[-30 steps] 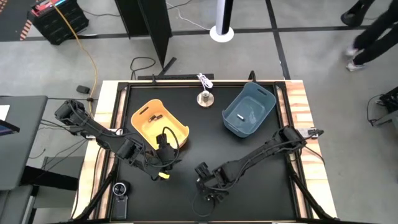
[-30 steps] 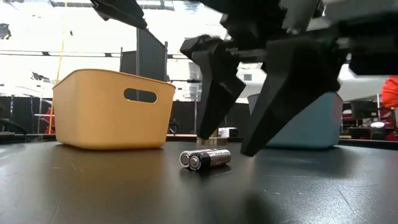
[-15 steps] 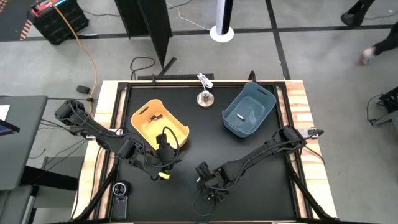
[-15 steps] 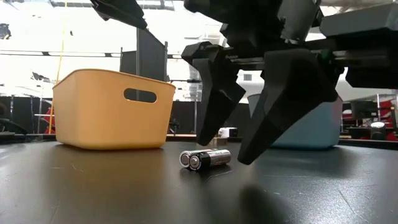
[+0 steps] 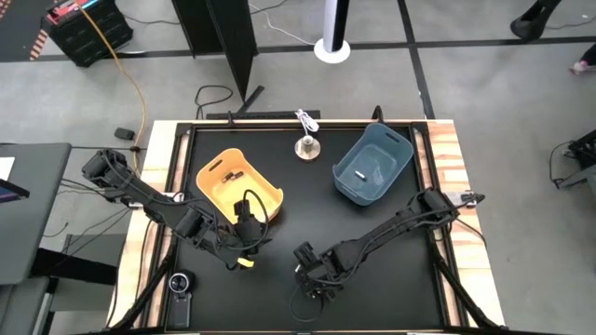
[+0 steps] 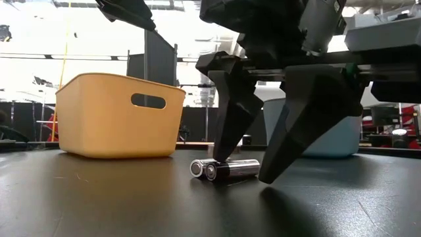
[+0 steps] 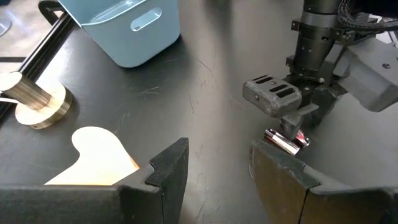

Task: Sort batteries
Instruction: Put the silver battery into the blue bin

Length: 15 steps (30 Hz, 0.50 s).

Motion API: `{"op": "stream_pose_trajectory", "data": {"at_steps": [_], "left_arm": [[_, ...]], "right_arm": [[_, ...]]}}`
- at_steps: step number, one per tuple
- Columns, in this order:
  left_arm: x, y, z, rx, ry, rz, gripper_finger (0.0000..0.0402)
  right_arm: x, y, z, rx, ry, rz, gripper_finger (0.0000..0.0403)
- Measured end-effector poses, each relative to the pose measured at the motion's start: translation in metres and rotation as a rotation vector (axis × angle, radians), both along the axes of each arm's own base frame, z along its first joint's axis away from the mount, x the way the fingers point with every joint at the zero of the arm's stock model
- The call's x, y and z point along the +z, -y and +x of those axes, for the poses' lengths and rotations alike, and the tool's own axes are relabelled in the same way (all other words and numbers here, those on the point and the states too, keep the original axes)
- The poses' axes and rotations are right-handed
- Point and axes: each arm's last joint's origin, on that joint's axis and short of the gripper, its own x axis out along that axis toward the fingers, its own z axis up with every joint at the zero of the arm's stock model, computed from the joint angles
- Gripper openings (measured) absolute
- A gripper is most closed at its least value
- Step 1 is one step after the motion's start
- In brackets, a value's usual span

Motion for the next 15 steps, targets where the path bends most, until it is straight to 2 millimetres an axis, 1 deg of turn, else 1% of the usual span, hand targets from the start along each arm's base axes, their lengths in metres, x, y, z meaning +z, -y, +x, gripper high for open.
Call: {"op": "stream_pose_trajectory", "data": {"at_steps": [3,11,15], "left_arm": [[0.0,0.0,0.0,0.0,0.0,0.0,0.0164],[0.0,0.0,0.0,0.0,0.0,0.0,0.0164],[0.0,0.0,0.0,0.0,0.0,0.0,0.0164]], "right_arm": [[-0.0003,0.0006,-0.0002,0.002,-0.01,0.008,0.0249],[-0.0012,0.0042,-0.0004,-0.014,-0.049,0.048,0.0206],[-0.0015,0.0057,-0.0005,-0.021,-0.059,0.05,0.0196]]}}
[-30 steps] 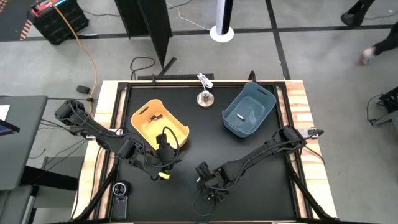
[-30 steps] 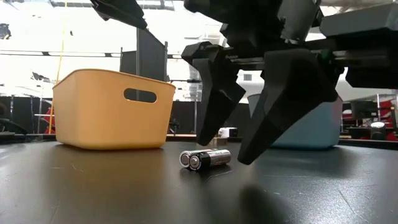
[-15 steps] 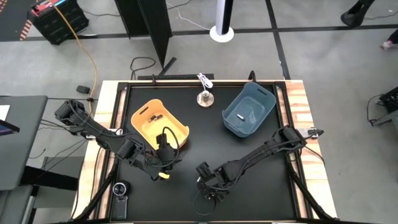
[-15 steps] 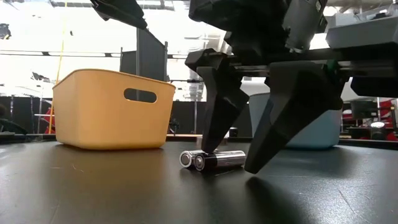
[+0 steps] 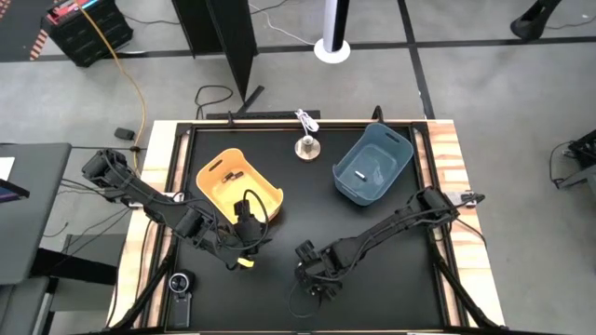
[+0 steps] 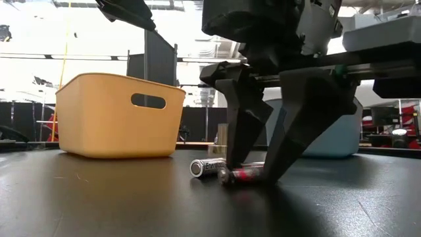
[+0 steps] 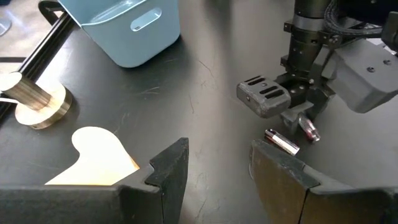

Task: Sort batteries
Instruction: Put the silver battery into the blue bin

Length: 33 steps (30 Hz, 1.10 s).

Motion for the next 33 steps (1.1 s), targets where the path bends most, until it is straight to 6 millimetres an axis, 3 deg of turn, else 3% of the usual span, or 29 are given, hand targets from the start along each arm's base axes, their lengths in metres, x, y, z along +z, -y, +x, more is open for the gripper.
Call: {"op": "stream_pose_trajectory", "data": {"at_steps": [12,28,33], "left_arm": [[0.0,0.0,0.0,0.0,0.0,0.0,0.0164],[0.0,0.0,0.0,-0.002,-0.001,0.003,0.0164],[0.0,0.0,0.0,-0.002,-0.002,0.004,0.0164]], "right_arm": [[0.0,0.002,0.0,0.0,-0.014,0.012,0.0187],[-0.022,0.0,0.002,-0.003,-0.084,0.042,0.0121],[-0.023,0.0,0.002,0.005,-0.089,0.043,0.0076]]}}
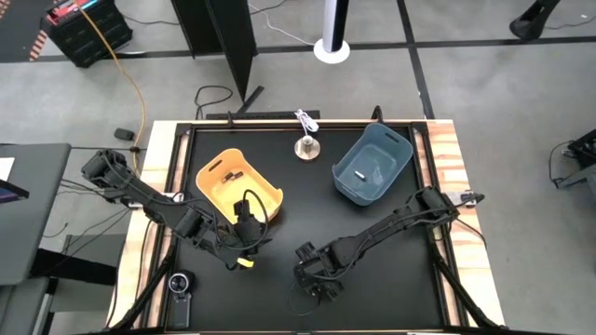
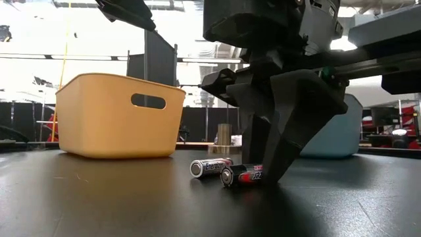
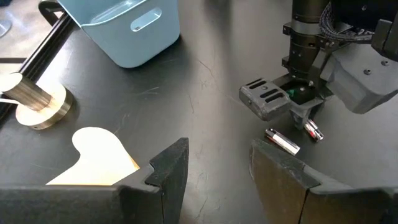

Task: Sort batteries
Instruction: Put the silver battery into the blue bin

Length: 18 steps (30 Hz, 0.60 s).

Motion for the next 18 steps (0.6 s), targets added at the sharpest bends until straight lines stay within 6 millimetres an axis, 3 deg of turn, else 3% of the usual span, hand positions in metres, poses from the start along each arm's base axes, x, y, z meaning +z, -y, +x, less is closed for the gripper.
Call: {"op": "stream_pose_trajectory", "data": {"at_steps": [6,11,18], "left_arm": [[0.0,0.0,0.0,0.0,0.0,0.0,0.0164],[0.0,0.0,0.0,0.0,0.0,0.0,0.0164],[0.0,0.0,0.0,0.0,0.0,0.0,0.0164]], "right_arm": [[0.0,0.0,0.0,0.014,0.003,-0.005,0.0026],[0.003,0.0,0.0,0.017,0.009,-0.003,0.0021],[0.024,0.002,-0.004,0.018,0.044,0.013,0.0018]]}}
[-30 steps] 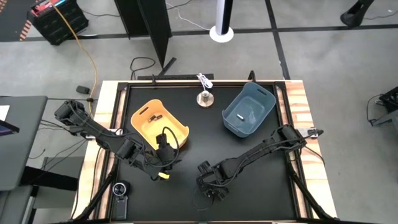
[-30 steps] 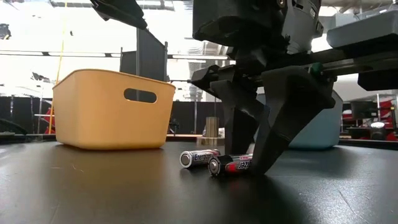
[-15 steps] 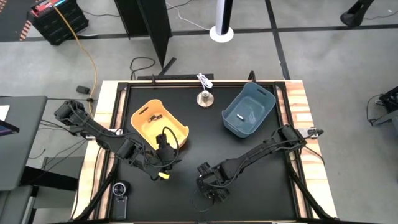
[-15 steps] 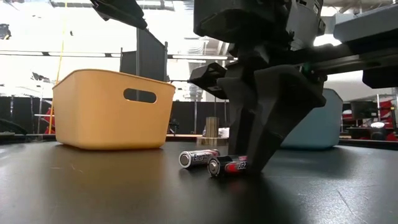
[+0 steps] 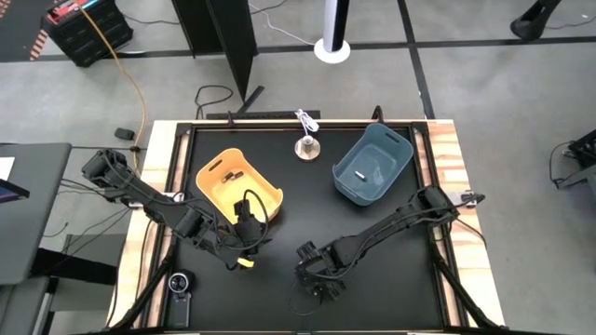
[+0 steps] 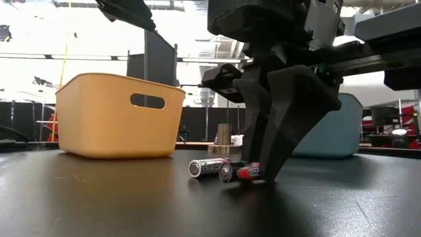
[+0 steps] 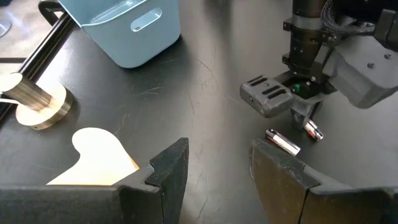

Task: Sort batteries
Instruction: Put the silver battery into the blue bin

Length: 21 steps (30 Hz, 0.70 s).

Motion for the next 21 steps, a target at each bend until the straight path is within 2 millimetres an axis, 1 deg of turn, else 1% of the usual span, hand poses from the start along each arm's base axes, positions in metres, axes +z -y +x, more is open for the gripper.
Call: {"op": "stream_pose_trajectory", "data": {"at_steps": [9,12,14,21], "left_arm": [[0.0,0.0,0.0,0.001,0.001,-0.001,0.0164],[0.0,0.0,0.0,0.001,0.001,-0.002,0.0164],[0.0,0.0,0.0,0.001,0.001,-0.002,0.0164],[0.0,0.0,0.0,0.003,0.003,-0.006,0.0164]], "right_arm": [[0.028,0.008,-0.004,-0.008,0.037,0.014,0.0017],[0.049,0.015,-0.006,-0.021,0.086,0.034,0.0017],[0.063,0.023,-0.008,-0.036,0.103,0.04,0.0017],[0.119,0.066,-0.022,-0.148,0.229,-0.006,0.0017]]}}
